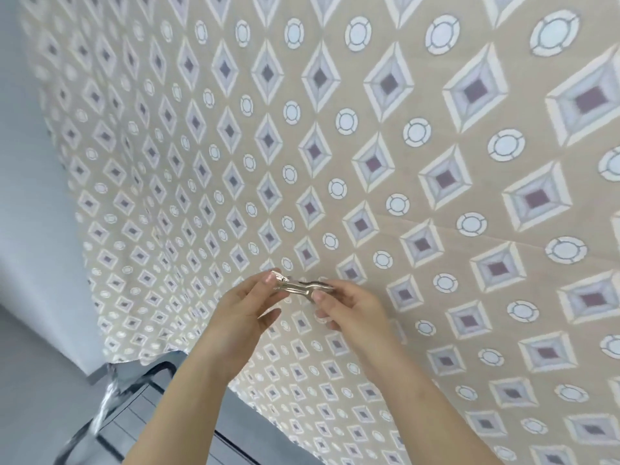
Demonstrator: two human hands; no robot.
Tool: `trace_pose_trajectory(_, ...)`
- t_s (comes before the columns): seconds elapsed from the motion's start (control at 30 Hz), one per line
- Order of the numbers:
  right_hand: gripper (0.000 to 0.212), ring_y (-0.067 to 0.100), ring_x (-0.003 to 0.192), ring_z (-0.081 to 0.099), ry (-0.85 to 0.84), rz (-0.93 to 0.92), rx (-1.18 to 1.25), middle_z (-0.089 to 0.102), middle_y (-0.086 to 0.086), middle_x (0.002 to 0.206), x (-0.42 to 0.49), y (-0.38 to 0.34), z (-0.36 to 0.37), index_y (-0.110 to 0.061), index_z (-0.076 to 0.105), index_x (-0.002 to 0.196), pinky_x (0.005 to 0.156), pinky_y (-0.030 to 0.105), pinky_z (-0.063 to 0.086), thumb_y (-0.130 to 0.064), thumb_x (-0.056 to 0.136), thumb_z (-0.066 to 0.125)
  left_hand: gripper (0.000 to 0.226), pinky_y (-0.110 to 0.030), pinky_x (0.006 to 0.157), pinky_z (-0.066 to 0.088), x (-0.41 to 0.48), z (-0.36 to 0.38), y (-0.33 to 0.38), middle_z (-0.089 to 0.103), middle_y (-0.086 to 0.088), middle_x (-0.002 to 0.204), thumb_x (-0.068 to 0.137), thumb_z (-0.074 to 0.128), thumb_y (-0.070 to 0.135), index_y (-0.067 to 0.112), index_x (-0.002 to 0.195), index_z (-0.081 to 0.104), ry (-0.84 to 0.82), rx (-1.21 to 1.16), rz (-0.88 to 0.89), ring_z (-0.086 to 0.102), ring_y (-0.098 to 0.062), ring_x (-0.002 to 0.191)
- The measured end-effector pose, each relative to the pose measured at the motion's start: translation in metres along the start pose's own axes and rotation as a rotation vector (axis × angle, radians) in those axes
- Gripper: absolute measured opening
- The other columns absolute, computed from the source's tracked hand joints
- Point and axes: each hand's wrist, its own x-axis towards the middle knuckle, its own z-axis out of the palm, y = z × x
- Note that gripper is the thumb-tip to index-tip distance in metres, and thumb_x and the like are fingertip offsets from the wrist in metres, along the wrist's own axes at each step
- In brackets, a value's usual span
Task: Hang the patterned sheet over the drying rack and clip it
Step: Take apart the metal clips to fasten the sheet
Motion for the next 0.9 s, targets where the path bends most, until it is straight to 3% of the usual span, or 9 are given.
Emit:
trace_pose_trajectory(0.17, 0.009, 0.003, 0.065, 0.059, -0.06, -0.057, 0.0, 0.067, -0.013, 0.07, 0.047, -0.015, 0.047, -0.026, 0.066, 0.085, 0.063, 0.018, 0.045, -0.017, 0.085, 0.066, 0.026, -0.026, 0.081, 0.044, 0.036, -0.035, 0.036, 0.072, 0.007, 0.089, 0.079, 0.058, 0.031, 0.017, 0.099, 0.065, 0.042, -0.101, 0.074, 0.066, -0.006, 0.088)
trace_pose_trajectory(0.3, 0.008, -0.002, 0.057, 0.058, -0.087, -0.098, 0.023, 0.068, -0.011, 0.074, 0.082, -0.03, 0.104, -0.025, 0.066, 0.087, 0.059, 0.016, 0.045, -0.017, 0.085, 0.066, 0.03, -0.025, 0.078, 0.045, 0.069, -0.083, 0.074, 0.073, 0.004, 0.086, 0.07, 0.06, 0.032, 0.015, 0.094, 0.065, 0.035, -0.123, 0.142, 0.067, -0.007, 0.084)
trace_pose_trajectory(0.63, 0.014, 0.002, 0.052, 0.053, 0.082, -0.19, -0.01, 0.063, -0.001, 0.071, 0.17, -0.079, 0.257, -0.024, 0.063, 0.078, 0.052, 0.014, 0.042, -0.016, 0.089, 0.061, 0.026, -0.023, 0.081, 0.045, 0.162, -0.2, 0.185, 0.074, 0.006, 0.081, 0.064, 0.061, 0.034, 0.016, 0.083, 0.064, -0.104, -0.092, 0.182, 0.069, -0.004, 0.083)
trace_pose_trajectory(0.9, 0.001, 0.004, 0.055, 0.056, 0.125, -0.295, -0.012, 0.067, -0.001, 0.081, 0.22, -0.121, 0.313, -0.021, 0.062, 0.089, 0.058, 0.017, 0.045, -0.02, 0.089, 0.061, 0.02, -0.026, 0.088, 0.045, 0.209, -0.228, 0.251, 0.073, 0.007, 0.08, 0.071, 0.058, 0.033, 0.018, 0.083, 0.062, -0.209, -0.151, 0.287, 0.07, -0.002, 0.077)
